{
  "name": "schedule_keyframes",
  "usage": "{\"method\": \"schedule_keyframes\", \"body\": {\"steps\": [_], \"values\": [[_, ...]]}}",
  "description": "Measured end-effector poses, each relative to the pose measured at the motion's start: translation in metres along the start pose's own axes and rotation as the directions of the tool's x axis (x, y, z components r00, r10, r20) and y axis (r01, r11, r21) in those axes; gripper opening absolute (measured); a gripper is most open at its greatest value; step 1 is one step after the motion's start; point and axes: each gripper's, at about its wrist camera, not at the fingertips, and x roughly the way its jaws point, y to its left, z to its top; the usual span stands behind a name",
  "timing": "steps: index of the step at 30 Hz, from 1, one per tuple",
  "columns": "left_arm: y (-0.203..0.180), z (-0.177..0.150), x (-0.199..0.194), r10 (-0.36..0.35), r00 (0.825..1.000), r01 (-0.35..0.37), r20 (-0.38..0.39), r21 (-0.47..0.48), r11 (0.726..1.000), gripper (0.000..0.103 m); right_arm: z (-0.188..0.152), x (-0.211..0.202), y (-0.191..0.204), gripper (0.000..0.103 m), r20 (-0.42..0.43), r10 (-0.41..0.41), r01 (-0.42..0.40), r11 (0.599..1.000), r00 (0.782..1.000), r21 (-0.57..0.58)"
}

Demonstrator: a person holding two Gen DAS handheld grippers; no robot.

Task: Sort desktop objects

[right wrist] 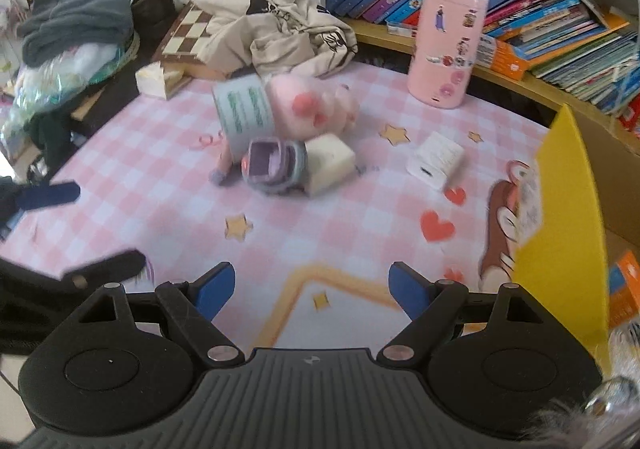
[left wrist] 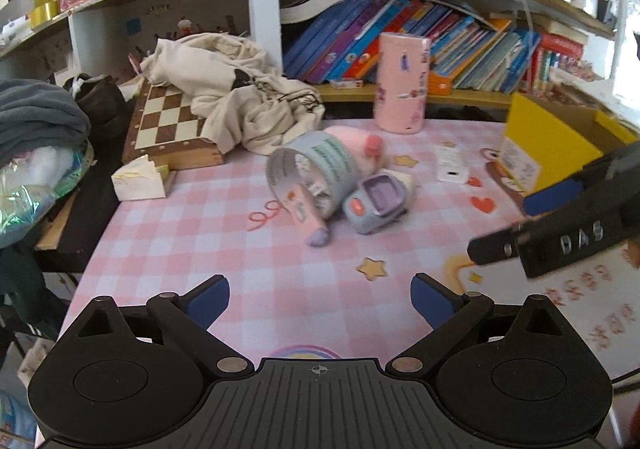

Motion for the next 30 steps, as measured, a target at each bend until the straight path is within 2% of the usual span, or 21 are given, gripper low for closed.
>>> {"method": "schedule_keyframes", "body": {"steps": [8, 12, 13, 15, 20, 22, 24, 30], "values": [[0.006, 0.011, 0.028, 0.019, 1.000, -0.019, -0.001, -0.017, 1.000, 0.097, 0.046, 0.036, -0.008, 0.079, -0.009, 0.065, -0.065, 0.996, 0.998, 0.065], [0.007, 0.017, 0.042, 0.019, 1.000, -0.019, 0.000, -0.021, 1.000, 0.094, 0.061, 0.054, -0.010, 0.056, -0.028, 0.061, -0.059, 0.996, 0.998, 0.068], [0.007, 0.019, 0.046, 0.016, 1.000, -0.016, 0.000, -0.021, 1.000, 0.092, 0.063, 0.058, -0.010, 0.054, -0.034, 0.061, -0.058, 0.996, 0.998, 0.071], [0.007, 0.022, 0.052, 0.010, 1.000, -0.010, 0.001, -0.021, 1.000, 0.082, 0.066, 0.066, -0.013, 0.051, -0.043, 0.071, -0.067, 0.994, 0.997, 0.080], [0.005, 0.028, 0.069, 0.016, 1.000, -0.016, -0.001, -0.014, 1.000, 0.069, 0.072, 0.077, -0.013, 0.038, -0.055, 0.105, -0.101, 0.993, 0.993, 0.056], [0.004, 0.030, 0.076, 0.016, 1.000, -0.016, -0.007, -0.010, 1.000, 0.067, 0.073, 0.082, -0.016, 0.028, -0.068, 0.118, -0.114, 0.991, 0.991, 0.062], [0.002, 0.032, 0.086, 0.017, 1.000, -0.017, -0.022, 0.004, 1.000, 0.059, 0.073, 0.083, -0.020, 0.022, -0.072, 0.148, -0.143, 0.987, 0.986, 0.079], [-0.001, 0.036, 0.111, 0.020, 0.998, -0.019, -0.061, 0.021, 1.000, 0.046, 0.069, 0.071, -0.028, 0.012, -0.063, 0.170, -0.164, 0.983, 0.983, 0.088]]}}
